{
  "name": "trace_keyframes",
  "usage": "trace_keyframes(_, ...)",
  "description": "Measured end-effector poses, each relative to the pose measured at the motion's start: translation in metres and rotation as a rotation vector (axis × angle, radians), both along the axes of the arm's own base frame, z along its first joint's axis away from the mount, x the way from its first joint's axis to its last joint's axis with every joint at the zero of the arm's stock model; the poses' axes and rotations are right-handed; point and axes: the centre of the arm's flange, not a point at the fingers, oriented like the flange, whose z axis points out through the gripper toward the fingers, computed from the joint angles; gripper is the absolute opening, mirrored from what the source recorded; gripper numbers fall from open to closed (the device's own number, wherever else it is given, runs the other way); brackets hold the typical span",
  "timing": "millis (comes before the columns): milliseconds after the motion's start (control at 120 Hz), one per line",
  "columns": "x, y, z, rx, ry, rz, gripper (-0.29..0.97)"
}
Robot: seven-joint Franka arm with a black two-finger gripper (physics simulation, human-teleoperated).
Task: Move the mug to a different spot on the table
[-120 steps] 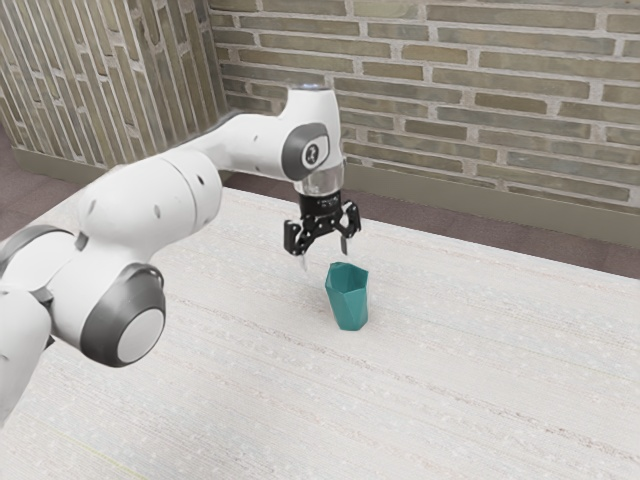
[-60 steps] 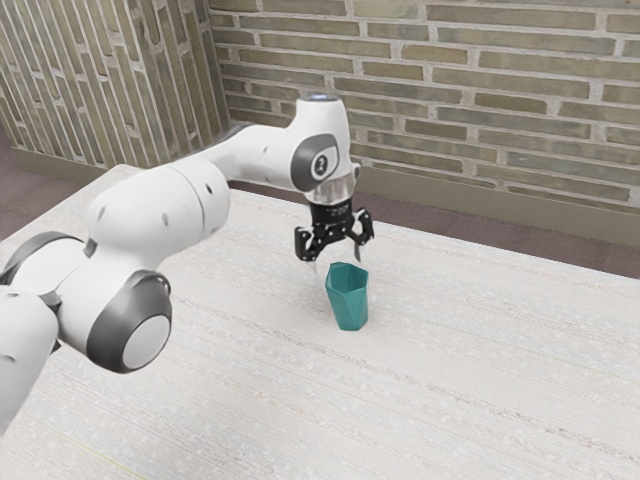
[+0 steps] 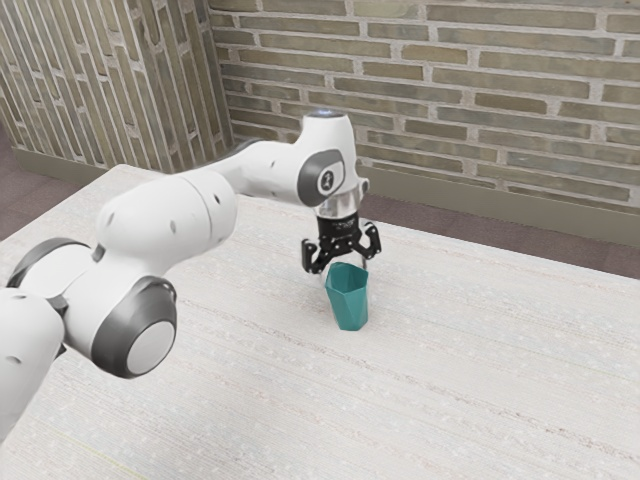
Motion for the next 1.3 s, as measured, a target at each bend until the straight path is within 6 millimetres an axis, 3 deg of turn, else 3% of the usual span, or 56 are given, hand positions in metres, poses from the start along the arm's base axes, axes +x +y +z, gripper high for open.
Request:
trace_keyframes(100,0.001,-0.003,-0.001,-0.006,-0.007,-0.01,0.64)
trace_keyframes(225,0.001,-0.004,0.0,-0.009,-0.015,-0.017,0.35)
trace_keyframes(275,0.002,-0.003,0.0,-0.009,-0.017,-0.019,0.29)
trace_keyframes(492,0.003,-0.003,0.008,-0.014,-0.027,-0.024,0.13)
trace_keyframes(667,0.003,-0.003,0.014,-0.035,-0.032,-0.019,0.09)
trace_keyframes(742,0.003,-0.003,0.024,-0.041,-0.042,-0.019,0.08)
trace_keyframes(833,0.001,-0.001,0.051,-0.051,-0.061,-0.018,0.06)
trace_keyframes(950,-0.019,0.011,0.07,-0.081,-0.028,0.01,0.06)
trace_keyframes(1092,-0.065,0.036,0.07,-0.119,0.024,0.068,0.06)
trace_keyframes(1300,-0.112,0.06,0.082,-0.151,0.008,0.115,0.05)
